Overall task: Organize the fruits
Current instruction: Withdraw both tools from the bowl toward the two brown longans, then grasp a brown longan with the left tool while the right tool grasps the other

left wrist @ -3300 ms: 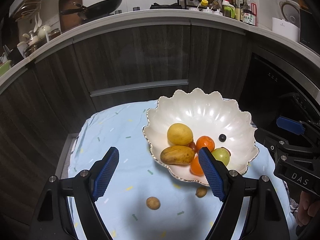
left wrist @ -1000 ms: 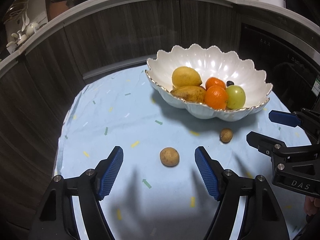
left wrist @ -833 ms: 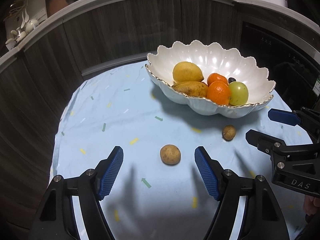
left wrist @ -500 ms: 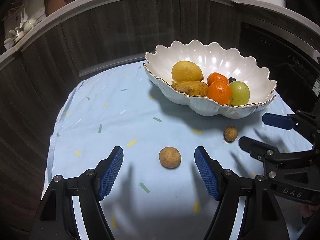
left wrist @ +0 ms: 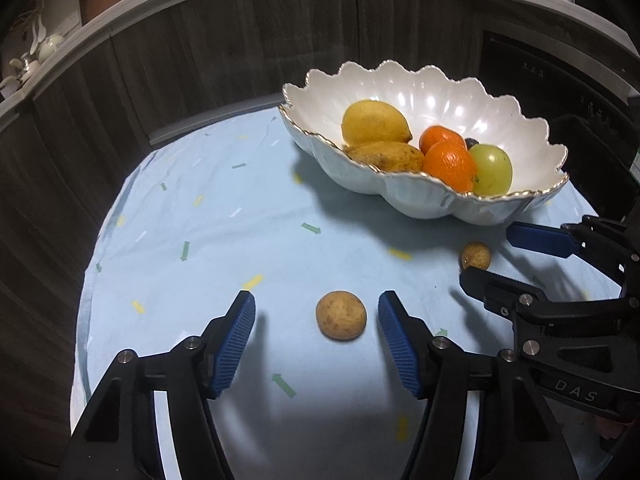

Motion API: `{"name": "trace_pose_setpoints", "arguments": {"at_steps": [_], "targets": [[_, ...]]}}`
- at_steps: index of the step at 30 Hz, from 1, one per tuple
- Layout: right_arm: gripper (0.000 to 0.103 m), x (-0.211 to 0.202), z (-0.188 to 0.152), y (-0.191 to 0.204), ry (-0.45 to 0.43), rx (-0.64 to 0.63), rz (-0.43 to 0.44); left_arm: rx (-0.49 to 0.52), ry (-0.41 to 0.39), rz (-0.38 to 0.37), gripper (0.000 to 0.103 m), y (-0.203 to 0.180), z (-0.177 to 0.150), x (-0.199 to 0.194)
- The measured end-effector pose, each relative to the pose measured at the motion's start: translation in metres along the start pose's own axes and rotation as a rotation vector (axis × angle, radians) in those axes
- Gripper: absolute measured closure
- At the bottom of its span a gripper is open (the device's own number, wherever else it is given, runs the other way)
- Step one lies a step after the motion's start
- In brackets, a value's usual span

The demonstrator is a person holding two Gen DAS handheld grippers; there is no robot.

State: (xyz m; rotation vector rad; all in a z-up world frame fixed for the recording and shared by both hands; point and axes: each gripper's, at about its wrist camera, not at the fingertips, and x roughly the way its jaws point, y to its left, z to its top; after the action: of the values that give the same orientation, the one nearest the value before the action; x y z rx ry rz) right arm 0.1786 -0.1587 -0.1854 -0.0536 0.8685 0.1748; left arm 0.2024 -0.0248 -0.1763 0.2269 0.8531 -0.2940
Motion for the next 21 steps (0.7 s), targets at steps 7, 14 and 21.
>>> {"name": "trace_pose_setpoints", "arguments": {"at_steps": [7, 14, 21], "targets": [[0.053, 0.008, 0.001, 0.0, 0.012, -0.003, 0.004, 0.011, 0.018, -0.012, 0.05, -0.005, -0.001, 0.008], [0.065, 0.014, -0.002, 0.001, 0.027, -0.002, 0.013, 0.019, 0.031, -0.03, 0.058, -0.01, -0.002, 0.011], [0.077, 0.014, -0.003, -0.001, 0.022, 0.002, 0.017, 0.025, 0.029, -0.036, 0.068, -0.014, -0.002, 0.011]]}}
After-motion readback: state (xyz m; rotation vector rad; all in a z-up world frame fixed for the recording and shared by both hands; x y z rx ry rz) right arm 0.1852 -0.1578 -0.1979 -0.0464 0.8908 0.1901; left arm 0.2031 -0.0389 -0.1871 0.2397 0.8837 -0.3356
